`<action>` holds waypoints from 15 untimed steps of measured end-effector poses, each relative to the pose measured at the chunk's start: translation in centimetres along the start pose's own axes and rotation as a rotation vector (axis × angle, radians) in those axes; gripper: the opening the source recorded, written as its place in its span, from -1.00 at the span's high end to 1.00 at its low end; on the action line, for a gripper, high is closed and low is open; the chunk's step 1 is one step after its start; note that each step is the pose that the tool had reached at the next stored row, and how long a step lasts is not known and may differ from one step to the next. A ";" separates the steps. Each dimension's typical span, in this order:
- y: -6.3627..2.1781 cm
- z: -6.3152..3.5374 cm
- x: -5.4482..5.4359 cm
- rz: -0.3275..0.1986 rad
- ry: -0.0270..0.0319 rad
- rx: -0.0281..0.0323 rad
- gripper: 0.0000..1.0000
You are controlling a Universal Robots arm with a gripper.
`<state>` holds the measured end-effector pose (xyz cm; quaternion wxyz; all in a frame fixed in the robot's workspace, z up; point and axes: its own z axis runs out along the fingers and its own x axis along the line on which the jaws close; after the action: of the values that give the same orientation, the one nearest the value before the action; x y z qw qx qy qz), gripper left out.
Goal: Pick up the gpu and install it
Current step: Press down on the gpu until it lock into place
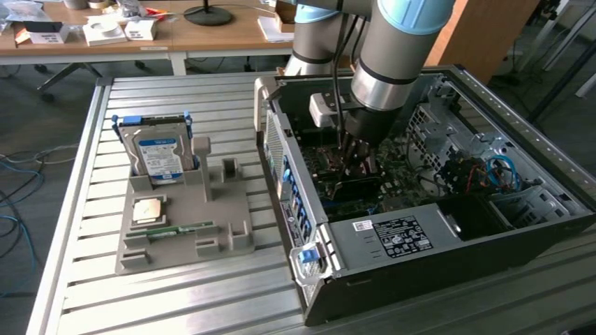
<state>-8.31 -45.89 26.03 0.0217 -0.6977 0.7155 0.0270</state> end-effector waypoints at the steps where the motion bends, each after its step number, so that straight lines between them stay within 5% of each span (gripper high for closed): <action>1: 0.00 0.00 0.0 0.000 -0.0001 0.0000 0.80; 15: 0.01 -1.20 -0.1 0.000 -0.0002 0.0001 0.80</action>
<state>-8.31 -45.88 27.23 0.0218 -0.6977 0.7155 0.0271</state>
